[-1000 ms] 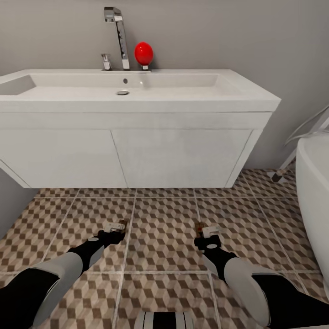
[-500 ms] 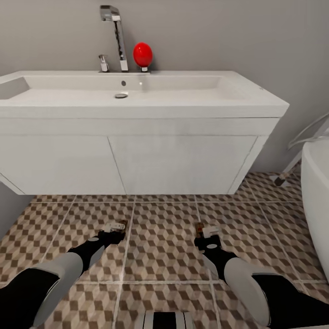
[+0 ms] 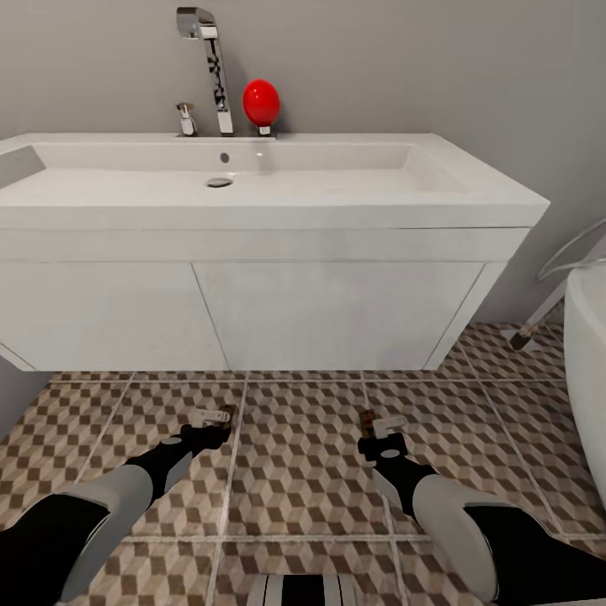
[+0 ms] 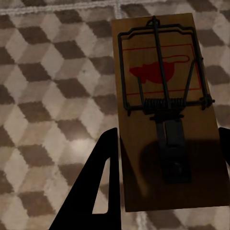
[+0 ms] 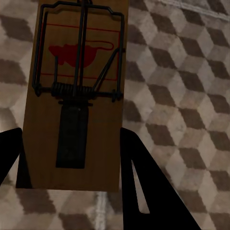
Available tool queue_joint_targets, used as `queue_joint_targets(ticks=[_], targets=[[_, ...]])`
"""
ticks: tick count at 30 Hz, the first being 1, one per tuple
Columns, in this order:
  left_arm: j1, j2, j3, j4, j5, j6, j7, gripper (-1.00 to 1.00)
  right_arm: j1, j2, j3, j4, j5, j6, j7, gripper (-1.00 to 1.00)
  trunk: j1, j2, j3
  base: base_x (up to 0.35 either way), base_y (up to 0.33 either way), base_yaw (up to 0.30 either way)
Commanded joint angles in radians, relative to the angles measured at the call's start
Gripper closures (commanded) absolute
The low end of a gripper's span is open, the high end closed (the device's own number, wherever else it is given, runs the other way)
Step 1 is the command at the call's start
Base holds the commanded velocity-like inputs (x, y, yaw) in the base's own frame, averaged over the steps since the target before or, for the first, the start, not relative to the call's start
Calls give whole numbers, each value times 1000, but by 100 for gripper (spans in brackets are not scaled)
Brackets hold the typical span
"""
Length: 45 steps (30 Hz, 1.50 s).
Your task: Take the four mousetraps from the cabinet in the bathroom and place them on the bathroom floor. Make sure all four end up on the same floor surface, and ensure that at least two of them are either under or directly next to the same bathroom sink.
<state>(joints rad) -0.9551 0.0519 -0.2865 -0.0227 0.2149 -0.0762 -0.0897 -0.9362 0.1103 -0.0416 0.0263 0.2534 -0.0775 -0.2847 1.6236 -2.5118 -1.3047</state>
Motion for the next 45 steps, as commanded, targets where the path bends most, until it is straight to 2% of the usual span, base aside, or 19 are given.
queue_joint_targets(ticks=[1,15,17,21,24,45], targets=[[-1,0,-9,1,9,-3,-2,100,-1,0,-4,3,4,-5,-3,100,0,0,-1,7,0,0],[-1,1,-8,1,16,-1,-2,100,-1,0,-4,3,4,-1,-2,100,0,0,-1,98,-26,0],[-1,1,-8,1,34,-1,-2,100,-1,1,-4,3,4,1,-2,100,0,0,-1,2,-1,0],[-1,2,-9,1,103,-2,-4,100,-1,5,-4,3,3,0,0,100,0,0,-1,0,0,0],[-1,2,-9,2,120,-2,-5,100,-1,5,-4,3,1,-3,3,100,0,0,-1,0,0,0],[-1,2,-10,6,127,-5,-4,100,5,3,-11,1,-7,7,3,100,0,0,-1,0,0,0]])
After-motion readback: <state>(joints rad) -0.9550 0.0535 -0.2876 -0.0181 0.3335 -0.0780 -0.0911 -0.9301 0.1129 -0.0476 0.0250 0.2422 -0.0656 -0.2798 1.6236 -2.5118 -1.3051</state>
